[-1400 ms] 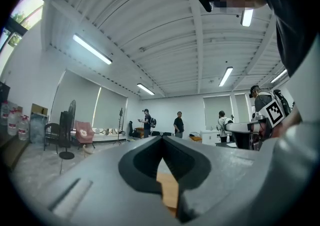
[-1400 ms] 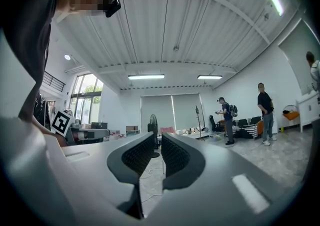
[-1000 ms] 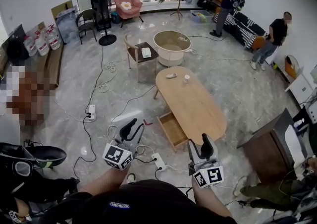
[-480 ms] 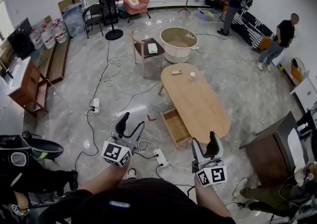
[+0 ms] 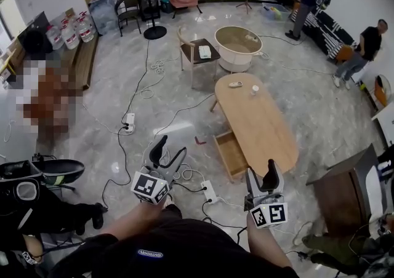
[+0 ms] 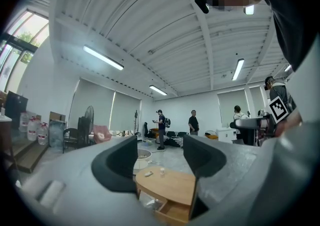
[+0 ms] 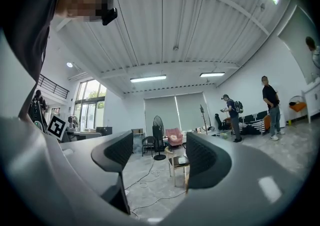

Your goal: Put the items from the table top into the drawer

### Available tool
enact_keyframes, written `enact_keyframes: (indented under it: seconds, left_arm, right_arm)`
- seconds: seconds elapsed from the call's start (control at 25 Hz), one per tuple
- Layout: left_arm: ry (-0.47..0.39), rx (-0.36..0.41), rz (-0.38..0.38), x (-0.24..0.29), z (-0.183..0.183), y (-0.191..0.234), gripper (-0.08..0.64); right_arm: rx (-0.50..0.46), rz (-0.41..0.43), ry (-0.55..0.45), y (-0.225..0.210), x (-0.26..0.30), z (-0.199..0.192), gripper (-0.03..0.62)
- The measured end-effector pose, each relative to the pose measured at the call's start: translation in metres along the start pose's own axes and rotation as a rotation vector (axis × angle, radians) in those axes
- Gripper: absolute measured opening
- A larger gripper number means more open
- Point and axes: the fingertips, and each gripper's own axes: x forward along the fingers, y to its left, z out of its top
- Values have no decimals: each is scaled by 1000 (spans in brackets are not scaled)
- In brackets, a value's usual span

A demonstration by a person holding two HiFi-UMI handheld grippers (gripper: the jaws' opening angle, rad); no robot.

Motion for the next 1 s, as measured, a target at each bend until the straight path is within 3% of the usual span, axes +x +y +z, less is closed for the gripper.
enact_keyframes:
  seconds: [0.24,0.56,1.0]
  left_arm:
    - [-1,-38,-34,16,-17,69,268]
    - [-21,3,-98,40,-23,161,268]
    - [-21,27,-100,75,-23,203,268]
  right_arm:
    - [-39,-35,6,26,62,-11,339]
    - [-58,-96,17,67,138,-32,336]
    - [-50,-104,-1,85,199,-43,333]
